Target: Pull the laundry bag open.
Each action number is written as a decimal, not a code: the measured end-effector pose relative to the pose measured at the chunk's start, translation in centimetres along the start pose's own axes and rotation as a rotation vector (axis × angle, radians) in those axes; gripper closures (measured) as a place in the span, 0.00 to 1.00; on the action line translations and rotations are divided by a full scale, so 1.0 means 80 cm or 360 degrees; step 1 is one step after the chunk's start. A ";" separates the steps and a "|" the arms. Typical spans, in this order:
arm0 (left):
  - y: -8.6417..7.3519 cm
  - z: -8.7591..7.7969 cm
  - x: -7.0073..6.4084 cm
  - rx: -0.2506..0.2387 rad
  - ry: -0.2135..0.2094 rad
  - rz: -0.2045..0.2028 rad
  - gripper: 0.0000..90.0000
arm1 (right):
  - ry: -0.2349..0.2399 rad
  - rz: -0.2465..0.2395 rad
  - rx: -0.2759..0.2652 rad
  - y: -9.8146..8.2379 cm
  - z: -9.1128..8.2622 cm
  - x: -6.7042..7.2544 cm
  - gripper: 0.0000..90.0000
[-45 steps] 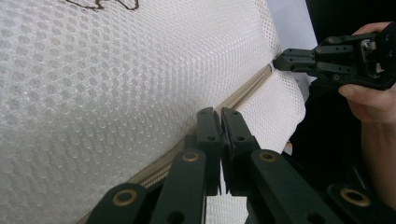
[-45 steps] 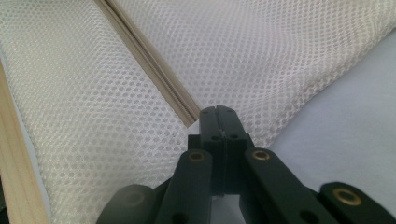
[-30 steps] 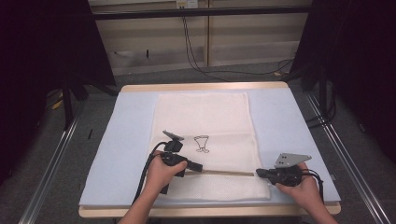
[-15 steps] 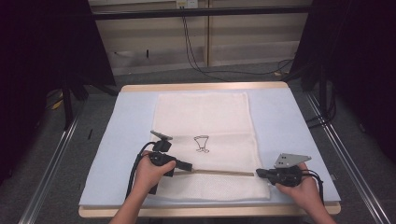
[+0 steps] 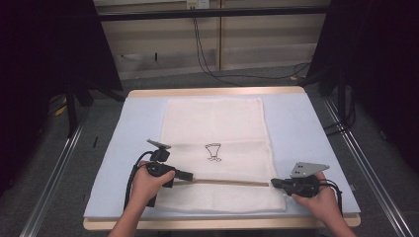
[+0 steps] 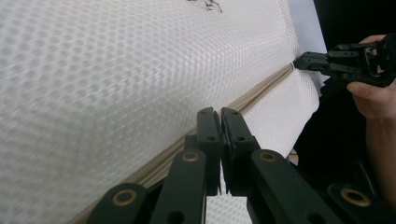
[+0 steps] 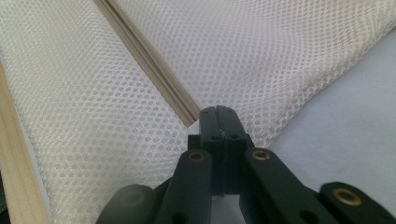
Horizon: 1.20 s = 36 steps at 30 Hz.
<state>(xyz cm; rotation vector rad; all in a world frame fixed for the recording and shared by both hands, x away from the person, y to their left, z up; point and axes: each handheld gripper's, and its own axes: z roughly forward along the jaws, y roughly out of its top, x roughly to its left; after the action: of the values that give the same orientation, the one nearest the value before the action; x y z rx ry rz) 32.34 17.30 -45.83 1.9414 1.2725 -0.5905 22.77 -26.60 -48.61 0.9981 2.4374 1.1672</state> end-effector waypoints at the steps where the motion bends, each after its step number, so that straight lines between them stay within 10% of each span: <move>1: -0.001 -0.001 0.000 -0.0008 0.0000 -0.0023 0.97 | 0.0000 -0.0002 0.0000 0.000 0.000 0.000 1.00; 28: -0.029 -0.065 0.044 -0.0124 0.0020 -0.0175 0.97 | 0.0013 0.0000 0.0006 0.001 0.000 -0.001 1.00; 31: -0.035 -0.084 0.055 -0.0186 0.0253 -0.0191 1.00 | 0.0013 -0.0004 0.0007 0.001 0.000 -0.001 1.00; 36: -0.050 -0.113 0.072 -0.0299 0.0191 -0.0283 1.00 | 0.0020 -0.0001 0.0006 0.001 0.000 -0.001 1.00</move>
<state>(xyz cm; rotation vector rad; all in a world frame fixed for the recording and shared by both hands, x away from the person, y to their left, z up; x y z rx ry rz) 30.89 28.70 -45.52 1.7424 1.5303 -0.4290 22.87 -26.66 -48.57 0.9942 2.4501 1.1724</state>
